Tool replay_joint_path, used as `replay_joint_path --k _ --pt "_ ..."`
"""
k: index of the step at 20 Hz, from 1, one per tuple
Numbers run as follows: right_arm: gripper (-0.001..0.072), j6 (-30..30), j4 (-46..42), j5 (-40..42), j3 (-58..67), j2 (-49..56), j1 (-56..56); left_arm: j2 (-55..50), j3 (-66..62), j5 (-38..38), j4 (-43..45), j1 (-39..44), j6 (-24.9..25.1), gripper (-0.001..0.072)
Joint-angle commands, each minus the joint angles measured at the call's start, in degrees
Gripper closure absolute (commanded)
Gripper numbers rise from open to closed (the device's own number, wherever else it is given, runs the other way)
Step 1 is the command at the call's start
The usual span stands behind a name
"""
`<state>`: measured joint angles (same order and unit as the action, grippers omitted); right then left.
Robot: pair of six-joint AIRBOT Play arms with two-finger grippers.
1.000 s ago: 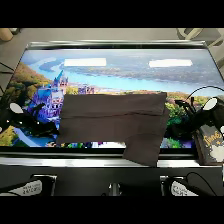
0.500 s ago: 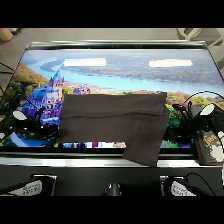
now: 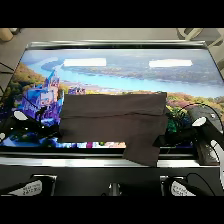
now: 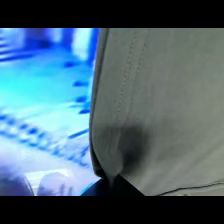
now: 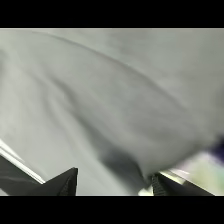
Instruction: Fold the shirts.
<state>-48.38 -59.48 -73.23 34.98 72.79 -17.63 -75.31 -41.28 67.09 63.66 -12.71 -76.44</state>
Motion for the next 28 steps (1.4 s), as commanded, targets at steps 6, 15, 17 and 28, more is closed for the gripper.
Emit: replay_joint_path --k 6,15,17,28 --pt "0.0687 7.30 8.50 3.82 1.99 -1.81 0.04 5.40 -1.73 -0.52 -0.81 -0.07 1.95 0.0685" --pt "0.0691 1.09 19.10 11.78 27.89 3.56 0.07 2.03 -17.40 -4.50 -5.31 -0.07 -1.14 0.0687" --pt "0.0690 1.05 20.57 15.21 32.65 9.81 2.10 -5.90 -24.30 -4.59 -7.87 -0.07 -1.11 0.0686" --pt "0.0644 -2.97 18.16 25.18 41.03 28.06 6.71 -33.03 -47.34 -4.59 -11.87 3.54 -7.56 0.0657"
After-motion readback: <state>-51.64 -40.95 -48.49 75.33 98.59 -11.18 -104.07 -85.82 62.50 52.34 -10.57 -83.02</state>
